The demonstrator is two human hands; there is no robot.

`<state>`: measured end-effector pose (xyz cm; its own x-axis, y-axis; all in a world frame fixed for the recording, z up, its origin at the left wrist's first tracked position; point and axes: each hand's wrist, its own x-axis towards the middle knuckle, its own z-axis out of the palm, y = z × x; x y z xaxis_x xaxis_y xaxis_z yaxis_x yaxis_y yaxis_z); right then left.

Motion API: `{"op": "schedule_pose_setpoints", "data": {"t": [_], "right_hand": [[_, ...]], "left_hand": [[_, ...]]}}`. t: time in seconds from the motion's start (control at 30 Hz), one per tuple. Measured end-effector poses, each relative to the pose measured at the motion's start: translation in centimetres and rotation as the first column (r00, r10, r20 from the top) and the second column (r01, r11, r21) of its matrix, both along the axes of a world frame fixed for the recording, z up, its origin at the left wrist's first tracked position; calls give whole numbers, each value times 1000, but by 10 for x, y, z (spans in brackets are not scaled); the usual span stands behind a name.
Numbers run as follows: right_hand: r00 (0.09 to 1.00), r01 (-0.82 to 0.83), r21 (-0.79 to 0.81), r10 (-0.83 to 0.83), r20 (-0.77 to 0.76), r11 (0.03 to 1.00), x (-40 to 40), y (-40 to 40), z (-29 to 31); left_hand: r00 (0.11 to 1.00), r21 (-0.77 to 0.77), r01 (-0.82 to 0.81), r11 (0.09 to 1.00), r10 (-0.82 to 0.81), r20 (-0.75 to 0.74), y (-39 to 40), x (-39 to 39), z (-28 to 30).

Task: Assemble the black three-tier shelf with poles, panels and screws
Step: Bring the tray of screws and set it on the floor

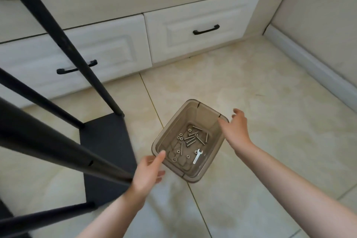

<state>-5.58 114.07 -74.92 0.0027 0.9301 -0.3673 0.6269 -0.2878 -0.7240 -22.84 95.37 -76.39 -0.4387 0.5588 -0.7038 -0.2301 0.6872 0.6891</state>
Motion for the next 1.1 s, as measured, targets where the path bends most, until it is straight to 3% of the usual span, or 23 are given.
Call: {"op": "schedule_pose_setpoints", "data": {"t": [0.03, 0.13, 0.27, 0.4, 0.67, 1.1], "right_hand": [[992, 84, -111, -94, -85, 990, 6, -12, -1], [976, 61, -373, -135, -173, 926, 17, -49, -7], [939, 50, -485, -207, -275, 873, 16, -71, -23], [889, 128, -435, -297, -348, 891, 13, -65, -33], [960, 89, -306, -164, -229, 948, 9, -42, -38], [963, 7, -229, -68, -260, 973, 14, -34, -24]], "left_hand": [[998, 46, -47, 998, 49, -30, 3, -4, -1], [982, 140, -145, 979, 161, -104, 18, -7, -2], [972, 208, -108, 972, 147, -183, 36, 10, -4], [965, 181, -43, 983, 87, -248, 39, 26, -13], [972, 131, 44, 990, -12, -235, 41, 23, -24], [996, 107, 83, 991, -84, 9, 24, 24, -13]]}}
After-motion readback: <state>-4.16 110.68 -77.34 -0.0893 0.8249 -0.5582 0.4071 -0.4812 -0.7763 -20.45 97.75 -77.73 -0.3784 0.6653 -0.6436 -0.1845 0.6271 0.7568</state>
